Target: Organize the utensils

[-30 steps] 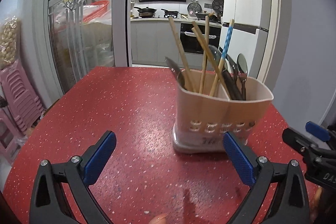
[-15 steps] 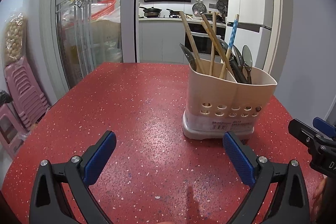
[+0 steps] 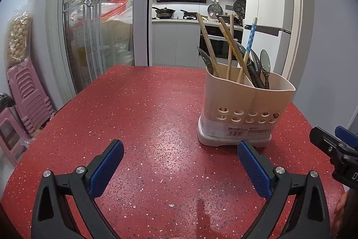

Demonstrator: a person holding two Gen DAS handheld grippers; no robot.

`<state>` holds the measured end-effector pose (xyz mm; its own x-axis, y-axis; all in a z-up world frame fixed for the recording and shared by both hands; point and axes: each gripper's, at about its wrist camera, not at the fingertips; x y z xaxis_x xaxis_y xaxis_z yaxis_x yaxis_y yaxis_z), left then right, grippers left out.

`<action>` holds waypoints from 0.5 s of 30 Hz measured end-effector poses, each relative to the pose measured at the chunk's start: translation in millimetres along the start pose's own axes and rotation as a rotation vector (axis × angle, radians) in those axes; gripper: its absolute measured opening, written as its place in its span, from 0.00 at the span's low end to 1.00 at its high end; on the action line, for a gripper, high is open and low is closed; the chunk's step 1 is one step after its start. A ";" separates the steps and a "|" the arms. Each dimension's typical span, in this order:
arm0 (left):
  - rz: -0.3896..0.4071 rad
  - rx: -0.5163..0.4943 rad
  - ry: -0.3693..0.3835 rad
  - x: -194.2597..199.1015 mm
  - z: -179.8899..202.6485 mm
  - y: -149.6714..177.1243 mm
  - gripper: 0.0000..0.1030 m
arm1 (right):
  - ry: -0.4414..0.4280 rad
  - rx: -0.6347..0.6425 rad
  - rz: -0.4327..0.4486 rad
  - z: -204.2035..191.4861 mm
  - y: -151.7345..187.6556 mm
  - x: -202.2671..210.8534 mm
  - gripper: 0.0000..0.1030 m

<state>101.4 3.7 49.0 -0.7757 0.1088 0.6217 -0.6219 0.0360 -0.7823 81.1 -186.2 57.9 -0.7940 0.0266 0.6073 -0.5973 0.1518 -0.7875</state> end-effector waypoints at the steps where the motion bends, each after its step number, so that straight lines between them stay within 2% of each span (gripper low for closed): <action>1: 0.000 0.000 0.000 0.1 0.2 0.2 1.00 | -0.001 0.000 -0.001 0.0 -0.2 -0.3 1.00; 15: -0.010 0.002 0.004 -1.0 0.9 1.1 1.00 | -0.001 0.001 -0.005 -0.6 1.5 1.4 1.00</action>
<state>101.4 2.7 47.6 -0.7693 0.1120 0.6289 -0.6295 0.0348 -0.7762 79.2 -185.4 57.6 -0.7909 0.0250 0.6114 -0.6016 0.1510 -0.7844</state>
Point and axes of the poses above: each gripper's, at about its wrist camera, not at the fingertips, and x roughly against the way its jaws point, z to its right, y to its underside, and after that the axes turned 3 degrees about -z, right-handed
